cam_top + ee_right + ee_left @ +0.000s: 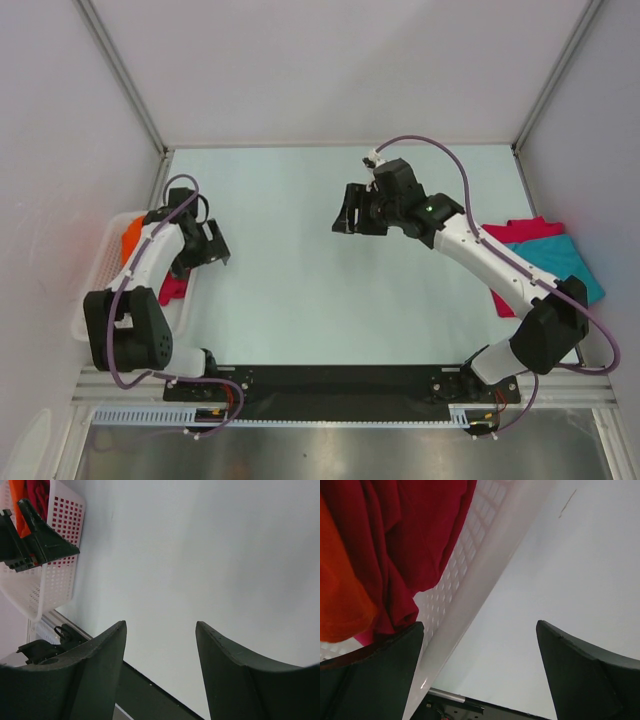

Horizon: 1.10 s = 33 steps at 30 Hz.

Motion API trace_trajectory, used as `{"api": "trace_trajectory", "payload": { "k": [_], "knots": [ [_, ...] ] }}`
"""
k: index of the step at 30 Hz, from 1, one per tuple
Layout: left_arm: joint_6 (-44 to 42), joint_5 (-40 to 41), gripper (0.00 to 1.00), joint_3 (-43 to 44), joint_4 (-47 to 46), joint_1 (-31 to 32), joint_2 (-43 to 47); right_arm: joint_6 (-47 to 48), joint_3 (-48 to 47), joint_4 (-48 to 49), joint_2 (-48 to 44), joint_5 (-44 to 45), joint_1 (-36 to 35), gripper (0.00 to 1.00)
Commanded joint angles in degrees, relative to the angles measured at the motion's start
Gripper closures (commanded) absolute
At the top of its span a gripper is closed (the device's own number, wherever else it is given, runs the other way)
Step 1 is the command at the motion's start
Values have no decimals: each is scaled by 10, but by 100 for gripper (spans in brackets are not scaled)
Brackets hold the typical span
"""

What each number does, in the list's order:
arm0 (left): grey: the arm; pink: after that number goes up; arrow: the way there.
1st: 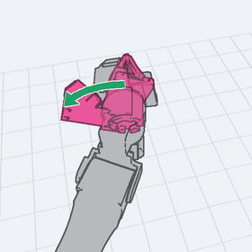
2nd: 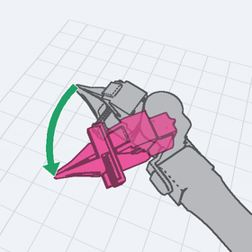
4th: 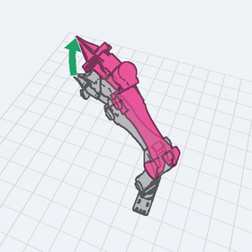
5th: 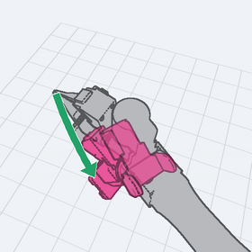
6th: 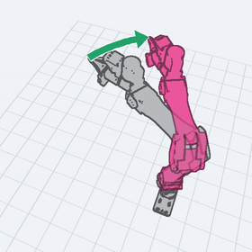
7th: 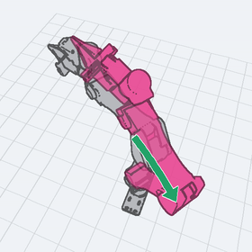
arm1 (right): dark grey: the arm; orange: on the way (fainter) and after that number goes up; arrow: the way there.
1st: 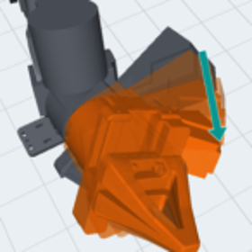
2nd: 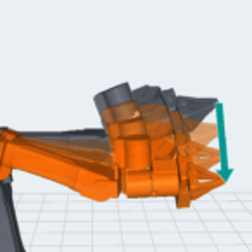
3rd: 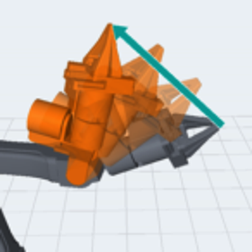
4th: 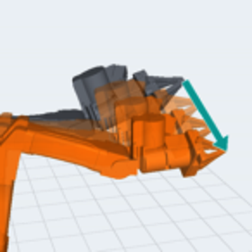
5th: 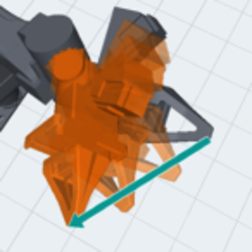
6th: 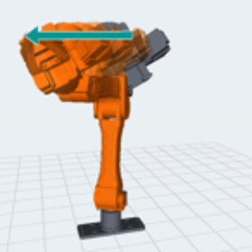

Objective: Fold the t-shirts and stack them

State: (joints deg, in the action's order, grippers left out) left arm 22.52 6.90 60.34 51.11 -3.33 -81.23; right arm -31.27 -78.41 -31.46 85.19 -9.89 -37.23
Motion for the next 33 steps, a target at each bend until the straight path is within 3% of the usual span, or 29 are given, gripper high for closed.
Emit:
{"api": "trace_trajectory", "payload": {
  "k": [1,6,7,8,9,10,15,22,27,33],
  "knots": [
    [26,-42,0,-11,-32,-2,-9,9,10,18,-24,-10,7,37],
    [39,-64,1,-40,-53,-3,-34,10,23,21,-44,-8,16,37],
    [38,-64,8,-44,-58,-3,-36,11,28,23,-47,-7,19,37],
    [35,-81,19,-55,-73,-4,-38,11,31,21,-50,-7,23,37],
    [33,-87,65,-59,-80,-4,-38,11,34,21,-56,-7,25,37],
    [36,-94,100,-62,-84,-4,-41,11,40,22,-59,-7,28,37],
    [35,-114,100,-63,-92,-4,-53,11,55,25,-75,-9,43,37],
    [10,-70,100,-3,-78,-2,-68,9,60,29,-82,-11,50,37],
    [-27,-70,100,90,-72,28,-121,3,56,38,-78,-14,51,38],
    [-84,16,100,301,1,95,-310,1,53,34,-76,-10,51,38]
  ]
}}
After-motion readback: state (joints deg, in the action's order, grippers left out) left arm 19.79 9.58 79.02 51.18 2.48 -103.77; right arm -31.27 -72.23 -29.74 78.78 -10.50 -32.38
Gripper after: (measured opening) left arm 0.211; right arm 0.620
